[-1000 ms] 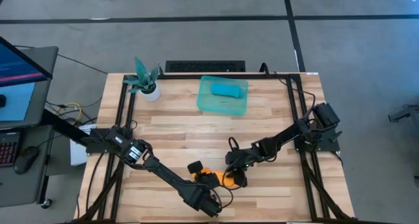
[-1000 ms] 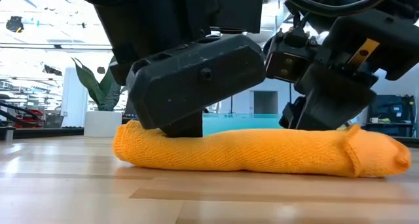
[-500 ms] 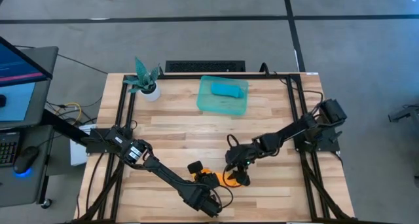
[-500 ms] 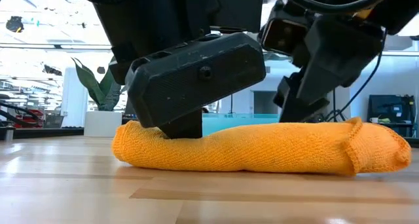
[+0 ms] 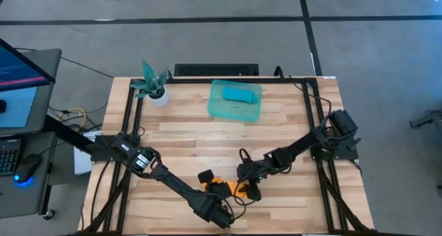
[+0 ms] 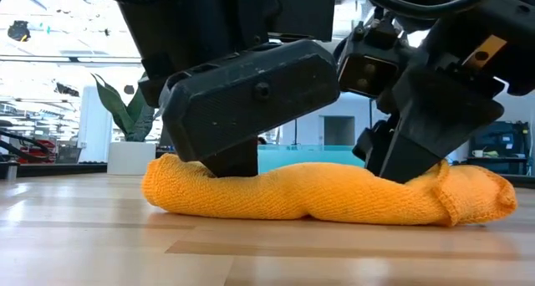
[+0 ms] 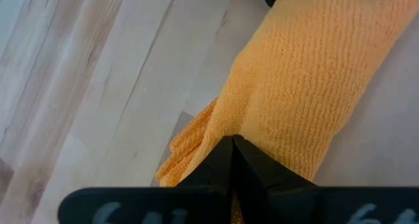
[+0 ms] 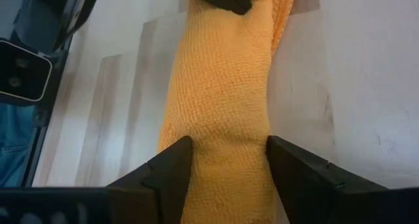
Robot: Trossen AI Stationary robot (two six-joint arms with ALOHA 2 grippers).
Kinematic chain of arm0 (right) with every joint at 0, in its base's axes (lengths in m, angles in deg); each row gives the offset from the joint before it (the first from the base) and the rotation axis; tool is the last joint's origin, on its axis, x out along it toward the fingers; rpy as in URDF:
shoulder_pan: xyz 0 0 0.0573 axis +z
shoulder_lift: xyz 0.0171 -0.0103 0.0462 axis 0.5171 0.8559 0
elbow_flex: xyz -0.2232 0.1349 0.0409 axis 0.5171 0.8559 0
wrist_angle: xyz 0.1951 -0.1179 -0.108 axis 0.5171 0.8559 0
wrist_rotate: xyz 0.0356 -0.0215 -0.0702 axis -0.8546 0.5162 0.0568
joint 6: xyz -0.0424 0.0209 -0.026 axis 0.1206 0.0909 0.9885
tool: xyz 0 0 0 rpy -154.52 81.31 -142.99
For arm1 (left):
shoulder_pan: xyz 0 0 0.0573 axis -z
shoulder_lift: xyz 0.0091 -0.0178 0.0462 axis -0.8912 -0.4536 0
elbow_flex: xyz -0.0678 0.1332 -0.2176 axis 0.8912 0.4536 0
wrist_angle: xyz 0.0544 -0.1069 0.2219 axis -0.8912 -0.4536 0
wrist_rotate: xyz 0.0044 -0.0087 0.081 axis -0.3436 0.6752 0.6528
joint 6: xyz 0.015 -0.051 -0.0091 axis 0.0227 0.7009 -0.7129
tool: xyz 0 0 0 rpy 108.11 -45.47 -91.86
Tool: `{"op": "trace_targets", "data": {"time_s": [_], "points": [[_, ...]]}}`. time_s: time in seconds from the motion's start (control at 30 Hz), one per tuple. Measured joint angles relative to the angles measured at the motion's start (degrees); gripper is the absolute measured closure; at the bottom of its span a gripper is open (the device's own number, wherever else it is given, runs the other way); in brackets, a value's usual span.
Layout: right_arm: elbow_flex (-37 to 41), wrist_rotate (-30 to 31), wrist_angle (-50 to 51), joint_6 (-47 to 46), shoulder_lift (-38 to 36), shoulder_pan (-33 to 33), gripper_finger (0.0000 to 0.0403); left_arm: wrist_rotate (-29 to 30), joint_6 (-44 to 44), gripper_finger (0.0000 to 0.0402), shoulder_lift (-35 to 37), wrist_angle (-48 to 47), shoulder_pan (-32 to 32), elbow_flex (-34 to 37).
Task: Roll microfiber towels into tight, uniform cylinder then place into a basket
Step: Roll the yellow microfiber towel
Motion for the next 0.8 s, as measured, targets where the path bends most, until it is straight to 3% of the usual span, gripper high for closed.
{"op": "trace_targets", "data": {"time_s": [0.2,0.33,0.67,0.8], "points": [[-0.1,0.0,0.5,-0.6,0.8,0.0,0.0178,0.0,0.0,0.0398,0.0,0.0,0.0,0.0],[-0.1,0.3,1.3,-3.5,0.9,0.0,0.0199,0.0,-0.5,0.0398,0.0,0.0,0.0,0.0],[-0.2,0.2,4.5,-4.9,0.8,-0.2,0.0368,0.4,0.2,0.0397,0.0,-0.1,0.0,0.0],[-0.2,-0.6,4.5,-4.9,0.8,-0.9,0.0385,0.4,0.5,0.0397,0.1,-1.3,0.0,-0.1]]}}
